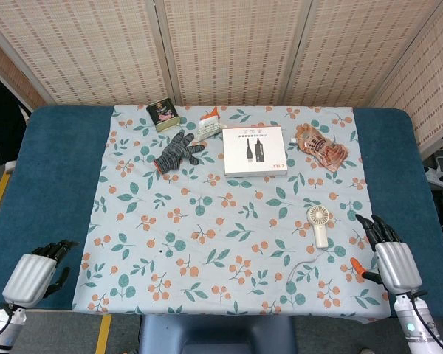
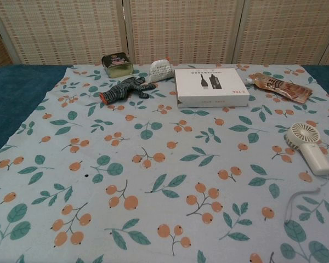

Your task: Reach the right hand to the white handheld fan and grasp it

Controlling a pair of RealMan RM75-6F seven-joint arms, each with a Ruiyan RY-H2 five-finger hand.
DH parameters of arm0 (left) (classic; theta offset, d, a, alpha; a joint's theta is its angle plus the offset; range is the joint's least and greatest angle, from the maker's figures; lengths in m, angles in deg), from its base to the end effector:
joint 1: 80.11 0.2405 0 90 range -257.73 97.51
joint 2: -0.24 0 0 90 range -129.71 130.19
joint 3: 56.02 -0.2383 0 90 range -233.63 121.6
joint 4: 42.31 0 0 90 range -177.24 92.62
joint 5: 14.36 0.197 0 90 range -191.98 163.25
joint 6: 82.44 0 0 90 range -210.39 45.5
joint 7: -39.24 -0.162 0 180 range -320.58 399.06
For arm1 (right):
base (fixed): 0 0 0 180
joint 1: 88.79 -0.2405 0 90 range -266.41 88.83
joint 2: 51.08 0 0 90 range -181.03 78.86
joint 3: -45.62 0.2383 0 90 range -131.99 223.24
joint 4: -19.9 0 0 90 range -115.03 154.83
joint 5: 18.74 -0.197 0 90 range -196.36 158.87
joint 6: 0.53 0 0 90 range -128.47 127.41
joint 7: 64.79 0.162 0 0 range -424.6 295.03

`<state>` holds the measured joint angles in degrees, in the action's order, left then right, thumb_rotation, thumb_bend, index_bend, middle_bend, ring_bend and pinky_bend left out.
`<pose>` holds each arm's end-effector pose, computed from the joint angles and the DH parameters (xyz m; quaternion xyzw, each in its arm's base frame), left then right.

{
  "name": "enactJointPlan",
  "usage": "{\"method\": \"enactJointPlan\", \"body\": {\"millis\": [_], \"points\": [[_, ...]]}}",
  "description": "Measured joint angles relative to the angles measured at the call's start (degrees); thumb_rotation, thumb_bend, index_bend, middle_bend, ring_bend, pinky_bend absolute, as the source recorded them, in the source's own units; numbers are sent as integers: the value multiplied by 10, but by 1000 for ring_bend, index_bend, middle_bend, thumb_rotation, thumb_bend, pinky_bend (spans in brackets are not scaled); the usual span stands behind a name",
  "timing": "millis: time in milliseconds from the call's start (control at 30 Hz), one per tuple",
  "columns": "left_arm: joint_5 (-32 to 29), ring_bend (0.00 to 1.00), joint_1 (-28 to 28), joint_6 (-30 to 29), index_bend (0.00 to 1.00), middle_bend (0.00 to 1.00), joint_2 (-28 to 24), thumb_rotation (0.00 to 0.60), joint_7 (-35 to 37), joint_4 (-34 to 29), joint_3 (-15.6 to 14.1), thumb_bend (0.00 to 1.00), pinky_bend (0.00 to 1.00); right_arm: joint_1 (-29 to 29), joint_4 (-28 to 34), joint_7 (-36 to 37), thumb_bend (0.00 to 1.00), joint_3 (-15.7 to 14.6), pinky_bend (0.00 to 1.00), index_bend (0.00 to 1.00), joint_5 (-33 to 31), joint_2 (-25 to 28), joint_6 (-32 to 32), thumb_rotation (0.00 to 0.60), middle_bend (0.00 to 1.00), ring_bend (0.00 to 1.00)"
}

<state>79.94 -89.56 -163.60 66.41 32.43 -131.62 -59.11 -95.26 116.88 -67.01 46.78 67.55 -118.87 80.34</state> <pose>-0.2742 0.1951 0.1223 -0.7078 -0.3295 -0.3437 0.5219 -0.2675 -0.1955 0.1214 0.6063 -0.4374 0.3973 0.5322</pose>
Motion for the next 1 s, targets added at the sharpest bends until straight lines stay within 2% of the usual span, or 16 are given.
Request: {"method": "enactJointPlan", "body": {"millis": [167, 233, 300, 400, 500, 733, 1000], "points": [[1, 320, 2, -4, 221, 235, -1, 600, 1, -1, -1, 492, 481, 1, -1, 2, 177, 1, 148, 0, 2, -2, 4, 600, 126, 37], [2, 321, 2, -5, 221, 236, -1, 600, 2, -1, -1, 491, 481, 1, -3, 6, 177, 2, 156, 0, 4, -4, 5, 600, 173, 57], [3, 321, 2, -5, 222, 235, 0, 600, 3, 0, 0, 491, 481, 1, -9, 8, 221, 3, 236, 0, 9, -8, 10, 600, 324, 183], [0, 320, -1, 0, 222, 236, 1, 600, 3, 3, 1, 491, 481, 0, -26, 3, 477, 6, 539, 64, 17, -18, 18, 600, 650, 537], [-4, 320, -1, 4, 222, 236, 0, 600, 3, 2, 1, 491, 481, -3, -46, -1, 610, 4, 634, 158, 24, -31, 16, 600, 798, 673], [-3, 321, 4, -7, 222, 236, -4, 600, 6, -4, 0, 491, 482, -18, -73, 59, 683, -2, 643, 202, 5, -51, -44, 600, 853, 717], [-4, 320, 4, -4, 222, 236, -6, 600, 7, -5, 1, 491, 482, -60, -157, 108, 697, 5, 647, 209, -40, -97, -144, 600, 869, 731]]}}
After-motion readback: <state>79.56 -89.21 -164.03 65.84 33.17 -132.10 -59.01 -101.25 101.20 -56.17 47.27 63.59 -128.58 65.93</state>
